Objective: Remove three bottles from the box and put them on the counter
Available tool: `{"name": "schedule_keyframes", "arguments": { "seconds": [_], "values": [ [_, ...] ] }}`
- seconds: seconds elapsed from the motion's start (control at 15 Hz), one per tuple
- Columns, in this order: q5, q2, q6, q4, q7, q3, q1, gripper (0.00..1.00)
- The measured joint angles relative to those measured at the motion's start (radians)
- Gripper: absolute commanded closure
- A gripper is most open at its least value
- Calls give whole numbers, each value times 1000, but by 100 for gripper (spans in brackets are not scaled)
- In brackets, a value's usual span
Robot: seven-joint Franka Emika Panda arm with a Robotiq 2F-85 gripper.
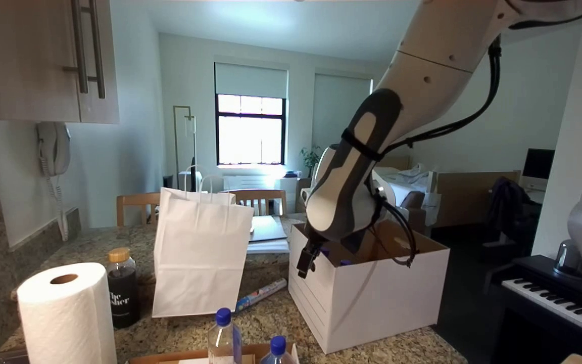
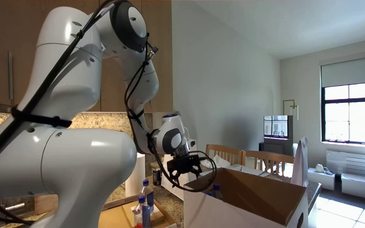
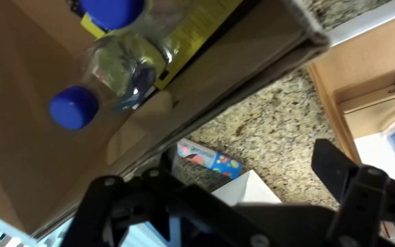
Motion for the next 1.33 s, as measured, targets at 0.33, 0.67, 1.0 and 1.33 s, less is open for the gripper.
{"name": "schedule_keyframes", "arguments": {
  "seconds": [0.33,0.67,1.0,1.33],
  "values": [
    [-259,-113,-154,120,163,-298,225,0],
    [-480,-254,-443,322,525,-389,269,0],
    [-429,-345,-849,576,620,-79,-96,0],
    [-255,-267,-1173,786,612,147,-483,0]
  ]
}}
